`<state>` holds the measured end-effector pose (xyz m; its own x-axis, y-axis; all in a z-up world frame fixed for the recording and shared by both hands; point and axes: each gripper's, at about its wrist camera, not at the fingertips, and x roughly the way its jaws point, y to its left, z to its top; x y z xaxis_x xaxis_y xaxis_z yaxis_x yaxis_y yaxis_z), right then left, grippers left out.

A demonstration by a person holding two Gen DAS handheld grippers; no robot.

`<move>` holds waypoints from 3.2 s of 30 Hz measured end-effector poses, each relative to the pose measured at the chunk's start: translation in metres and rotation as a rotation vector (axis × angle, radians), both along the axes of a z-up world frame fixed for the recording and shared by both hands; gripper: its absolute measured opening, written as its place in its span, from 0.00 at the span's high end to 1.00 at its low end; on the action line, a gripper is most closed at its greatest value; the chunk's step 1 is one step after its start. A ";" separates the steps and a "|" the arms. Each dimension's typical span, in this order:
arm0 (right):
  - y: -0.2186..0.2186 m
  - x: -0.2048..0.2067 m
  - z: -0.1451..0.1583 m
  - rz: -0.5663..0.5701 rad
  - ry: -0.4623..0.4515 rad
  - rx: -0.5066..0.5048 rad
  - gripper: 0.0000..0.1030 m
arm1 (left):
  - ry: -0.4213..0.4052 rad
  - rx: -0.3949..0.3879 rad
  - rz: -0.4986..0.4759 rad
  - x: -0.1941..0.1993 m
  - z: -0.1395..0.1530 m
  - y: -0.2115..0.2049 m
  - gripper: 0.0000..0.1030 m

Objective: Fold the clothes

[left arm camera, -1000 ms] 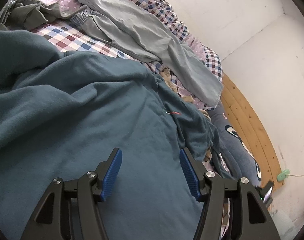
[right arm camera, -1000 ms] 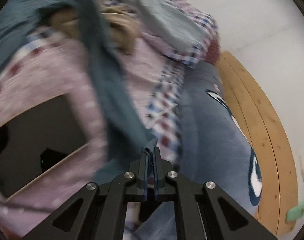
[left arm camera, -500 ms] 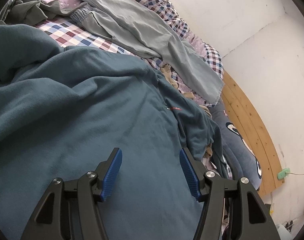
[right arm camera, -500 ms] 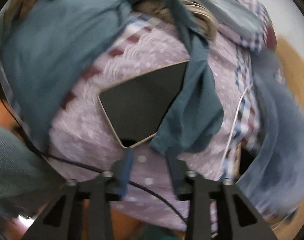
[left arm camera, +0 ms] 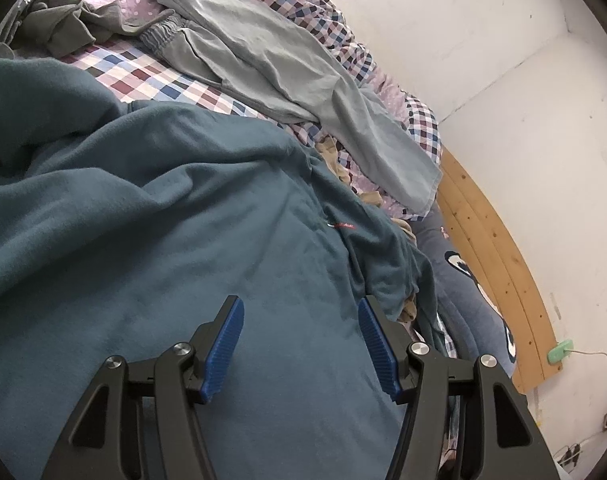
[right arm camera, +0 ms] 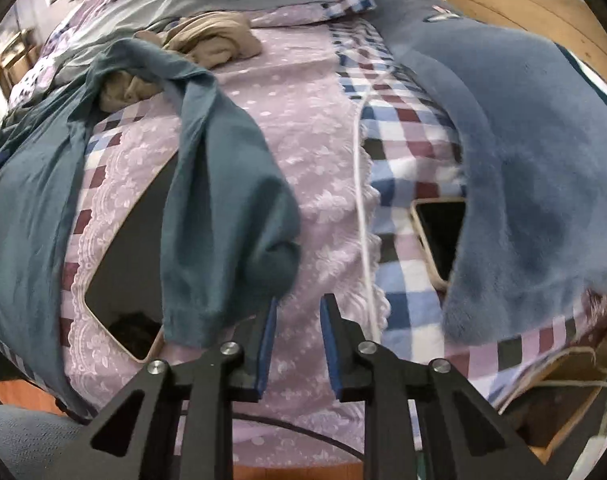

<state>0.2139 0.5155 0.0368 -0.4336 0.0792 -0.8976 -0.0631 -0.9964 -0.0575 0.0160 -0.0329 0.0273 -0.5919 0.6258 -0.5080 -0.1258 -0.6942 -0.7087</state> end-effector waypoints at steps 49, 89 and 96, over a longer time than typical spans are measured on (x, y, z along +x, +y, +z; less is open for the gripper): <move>-0.045 -0.103 0.101 -0.390 0.255 0.368 0.31 | 0.019 0.041 0.005 0.006 0.017 -0.011 0.37; -0.389 -0.172 0.047 0.224 0.490 -0.471 0.26 | 0.015 0.047 0.407 0.022 0.032 -0.211 0.34; -0.403 -0.191 0.046 0.308 0.499 -0.478 0.26 | 0.001 -0.056 0.458 0.005 0.022 -0.192 0.52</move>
